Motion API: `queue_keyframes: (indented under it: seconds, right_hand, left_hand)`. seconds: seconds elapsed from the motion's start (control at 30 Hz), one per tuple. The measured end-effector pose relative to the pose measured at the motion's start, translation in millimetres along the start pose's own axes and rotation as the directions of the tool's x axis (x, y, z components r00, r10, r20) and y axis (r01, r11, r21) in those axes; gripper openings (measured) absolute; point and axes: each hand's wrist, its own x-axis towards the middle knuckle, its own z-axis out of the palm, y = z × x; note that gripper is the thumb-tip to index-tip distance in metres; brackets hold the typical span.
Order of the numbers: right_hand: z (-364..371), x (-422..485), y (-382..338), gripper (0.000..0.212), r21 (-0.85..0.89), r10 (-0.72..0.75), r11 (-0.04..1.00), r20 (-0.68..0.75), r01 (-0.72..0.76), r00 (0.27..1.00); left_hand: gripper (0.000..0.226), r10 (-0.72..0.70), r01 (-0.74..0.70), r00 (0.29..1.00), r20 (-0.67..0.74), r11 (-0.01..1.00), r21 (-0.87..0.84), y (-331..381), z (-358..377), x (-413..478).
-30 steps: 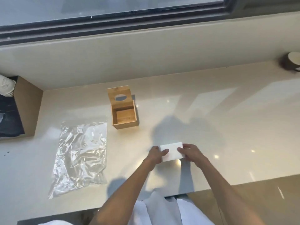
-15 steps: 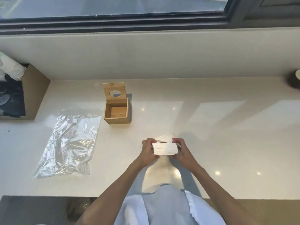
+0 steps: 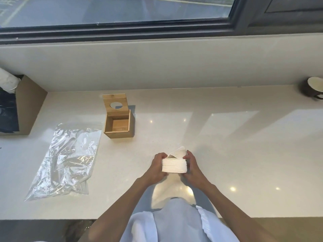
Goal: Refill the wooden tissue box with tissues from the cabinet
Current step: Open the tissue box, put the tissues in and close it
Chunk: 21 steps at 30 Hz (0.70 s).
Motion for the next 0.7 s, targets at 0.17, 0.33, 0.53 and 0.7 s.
queue_keyframes:
  seconds: [0.17, 0.33, 0.53, 0.7]
  right_hand:
    - [4.2, 2.5, 0.1, 0.115, 0.113, 0.043, 0.992, 0.047, -0.048, 0.998]
    - [-11.6, 9.7, -10.6, 0.118, 0.185, 0.077, 0.975, 0.232, -0.122, 0.970]
    - [-11.8, 12.1, -20.3, 0.124, 0.143, 0.109, 0.977, 0.304, -0.159, 0.946]
    - [-10.2, 13.7, -18.4, 0.131, 0.191, 0.143, 0.958, 0.324, -0.213, 0.935]
  left_hand:
    - [0.069, 0.002, -0.001, 1.000, 0.008, 0.999, -0.043, -8.9, 1.1, -3.4]
    - [0.068, -0.053, 0.060, 0.996, 0.073, 0.993, -0.104, -10.3, 5.9, 1.1]
    - [0.108, -0.093, 0.108, 0.993, 0.071, 0.966, -0.237, 10.4, 8.4, 2.9]
    - [0.124, -0.109, 0.127, 0.990, 0.086, 0.962, -0.243, 14.5, 9.2, 4.3]
